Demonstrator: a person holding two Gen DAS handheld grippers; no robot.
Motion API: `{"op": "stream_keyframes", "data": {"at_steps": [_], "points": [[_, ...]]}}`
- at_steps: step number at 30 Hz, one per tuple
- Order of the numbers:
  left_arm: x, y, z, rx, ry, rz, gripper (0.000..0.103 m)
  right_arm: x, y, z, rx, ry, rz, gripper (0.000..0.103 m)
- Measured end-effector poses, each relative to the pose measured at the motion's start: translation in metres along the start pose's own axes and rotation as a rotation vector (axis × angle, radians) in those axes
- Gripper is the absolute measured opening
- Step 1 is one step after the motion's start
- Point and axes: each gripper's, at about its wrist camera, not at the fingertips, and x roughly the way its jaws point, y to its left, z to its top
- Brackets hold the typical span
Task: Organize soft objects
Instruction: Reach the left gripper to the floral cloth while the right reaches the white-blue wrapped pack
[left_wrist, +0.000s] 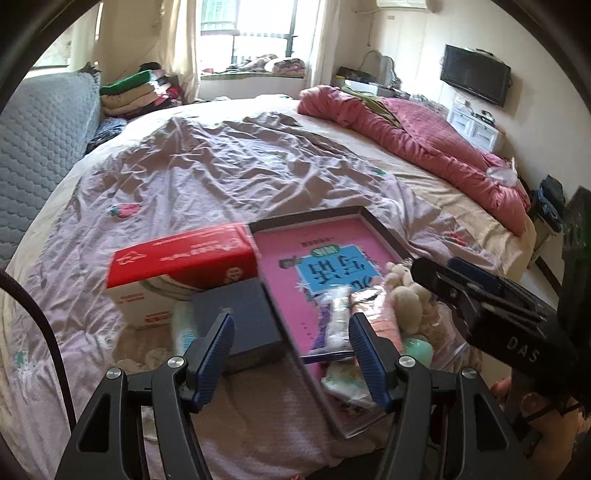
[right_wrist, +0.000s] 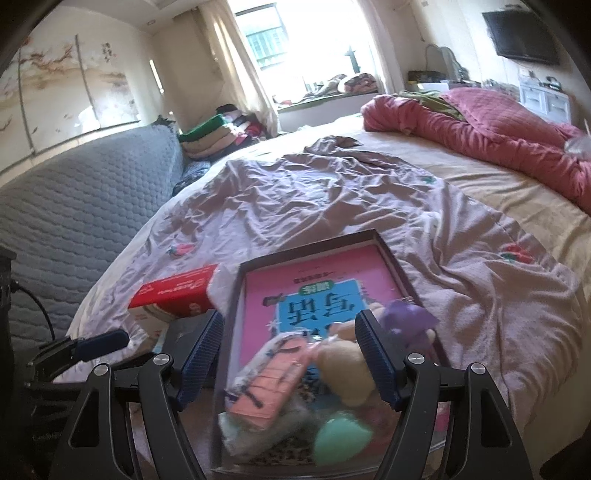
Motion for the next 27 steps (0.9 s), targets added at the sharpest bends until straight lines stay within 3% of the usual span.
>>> {"op": "stream_keyframes", "data": {"at_steps": [9, 15, 21, 27], "points": [[-0.018, 0.067, -0.003, -0.091, 0.008, 0.087, 0.064, 0.006, 0.053, -0.001, -0.077, 0.019, 0.06, 0.075], [-0.022, 0.128, -0.019, -0.181, 0.057, 0.148, 0.065, 0.019, 0.091, -0.007, -0.139, 0.061, 0.1, 0.075], [-0.009, 0.169, -0.04, -0.233, 0.136, 0.148, 0.065, 0.032, 0.126, -0.021, -0.2, 0.108, 0.145, 0.076], [0.015, 0.185, -0.062, -0.297, 0.208, 0.082, 0.065, 0.053, 0.15, -0.042, -0.151, 0.201, 0.213, 0.075]]}}
